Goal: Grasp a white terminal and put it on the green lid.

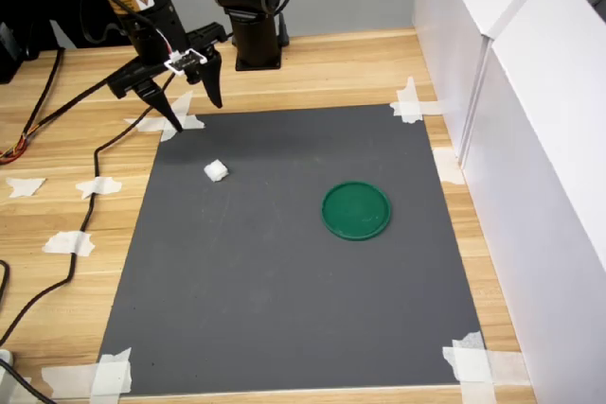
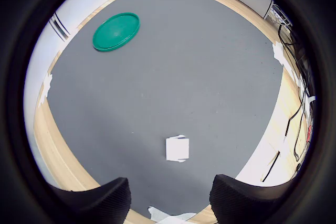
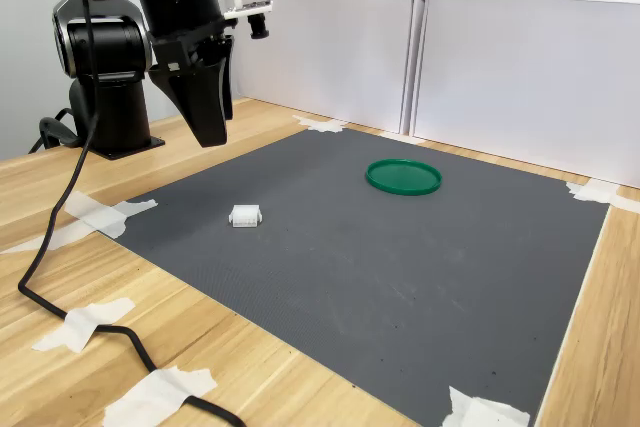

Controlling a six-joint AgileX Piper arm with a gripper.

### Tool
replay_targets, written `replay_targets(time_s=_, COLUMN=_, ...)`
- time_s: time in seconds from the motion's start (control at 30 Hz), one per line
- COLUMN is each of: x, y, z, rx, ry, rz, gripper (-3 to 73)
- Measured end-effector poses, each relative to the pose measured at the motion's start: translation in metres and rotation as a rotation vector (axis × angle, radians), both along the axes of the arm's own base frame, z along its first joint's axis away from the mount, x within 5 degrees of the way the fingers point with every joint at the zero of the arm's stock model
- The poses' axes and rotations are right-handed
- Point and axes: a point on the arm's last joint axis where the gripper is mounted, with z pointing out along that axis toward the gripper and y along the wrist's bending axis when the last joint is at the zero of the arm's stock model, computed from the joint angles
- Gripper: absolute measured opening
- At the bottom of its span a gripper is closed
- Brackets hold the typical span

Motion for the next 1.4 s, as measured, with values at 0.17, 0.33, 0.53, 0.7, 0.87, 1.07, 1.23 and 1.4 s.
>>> replay_targets(time_s=0.17, x=0.006, y=-0.002, z=-0.011, rx=0.009, ry=0.029, rz=0.000, gripper=63.0)
replay_targets(time_s=0.33, x=0.013, y=-0.005, z=-0.023, rx=0.014, ry=0.053, rz=-0.003, gripper=63.0)
replay_targets(time_s=0.53, x=0.022, y=0.008, z=-0.024, rx=-0.044, ry=0.017, rz=0.075, gripper=63.0)
replay_targets(time_s=0.7, x=0.027, y=0.024, z=-0.027, rx=-0.065, ry=0.005, rz=0.121, gripper=63.0)
replay_targets(time_s=0.87, x=0.023, y=0.028, z=-0.039, rx=-0.089, ry=0.007, rz=0.143, gripper=62.9)
replay_targets(time_s=1.07, x=0.020, y=0.026, z=-0.060, rx=-0.101, ry=0.046, rz=0.153, gripper=62.8)
replay_targets(time_s=1.23, x=0.026, y=0.024, z=-0.068, rx=-0.116, ry=0.037, rz=0.157, gripper=62.8)
replay_targets(time_s=1.4, x=0.028, y=0.023, z=-0.075, rx=-0.120, ry=0.061, rz=0.160, gripper=62.8)
